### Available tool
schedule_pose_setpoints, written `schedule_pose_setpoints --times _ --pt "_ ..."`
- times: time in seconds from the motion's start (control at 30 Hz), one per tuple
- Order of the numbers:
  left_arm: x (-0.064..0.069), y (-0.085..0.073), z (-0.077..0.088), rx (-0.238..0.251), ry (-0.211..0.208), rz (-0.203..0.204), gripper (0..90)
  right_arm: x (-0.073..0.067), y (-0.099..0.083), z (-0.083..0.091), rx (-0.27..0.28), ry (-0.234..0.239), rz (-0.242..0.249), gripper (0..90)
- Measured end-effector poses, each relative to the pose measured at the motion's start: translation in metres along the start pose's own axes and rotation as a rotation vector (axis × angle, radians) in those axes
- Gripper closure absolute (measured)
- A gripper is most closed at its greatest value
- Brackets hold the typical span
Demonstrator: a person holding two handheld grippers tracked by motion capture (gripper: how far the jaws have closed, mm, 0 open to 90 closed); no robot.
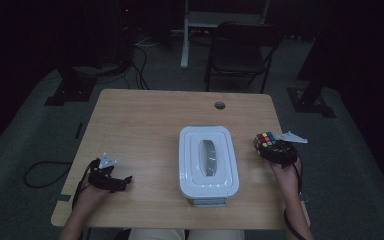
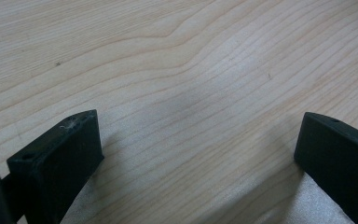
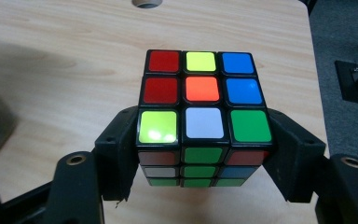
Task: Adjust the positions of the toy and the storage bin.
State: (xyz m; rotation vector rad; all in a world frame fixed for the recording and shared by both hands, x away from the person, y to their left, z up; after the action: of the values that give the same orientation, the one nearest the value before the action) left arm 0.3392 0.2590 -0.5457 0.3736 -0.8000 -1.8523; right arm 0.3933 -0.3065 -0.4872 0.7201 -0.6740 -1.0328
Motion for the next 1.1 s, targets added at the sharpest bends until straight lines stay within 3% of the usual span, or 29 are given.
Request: schedule_pose_setpoints --times 0.37,0.93,1.1 --pt "0.000 0.000 0.000 0.000 0.002 0.002 1.3 -0.008 -0.022 0.034 0.021 0.003 -0.004 34.3" --pt "0.000 -0.001 0.001 -0.001 -0.007 -0.007 1.5 -0.011 -0.066 0.056 -0.033 -0.013 -0.030 34.2" --pt "0.000 -0.002 0.001 0.000 -0.004 -0.006 1.4 -0.012 -0.075 0.059 -0.059 -0.021 -0.017 34.2"
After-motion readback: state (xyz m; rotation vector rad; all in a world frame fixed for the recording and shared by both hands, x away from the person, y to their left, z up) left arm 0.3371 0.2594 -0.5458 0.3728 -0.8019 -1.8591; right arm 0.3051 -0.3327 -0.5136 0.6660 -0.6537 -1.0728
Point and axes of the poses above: each handheld gripper's, and its own axes: z roughly backward along the jaws, y roughly out of its top, x roughly to its right, the point moved 3 cm from there along -z, roughly forward along the jaws, and after that the axes turned 10 degrees about z, right-handed, at the moved point
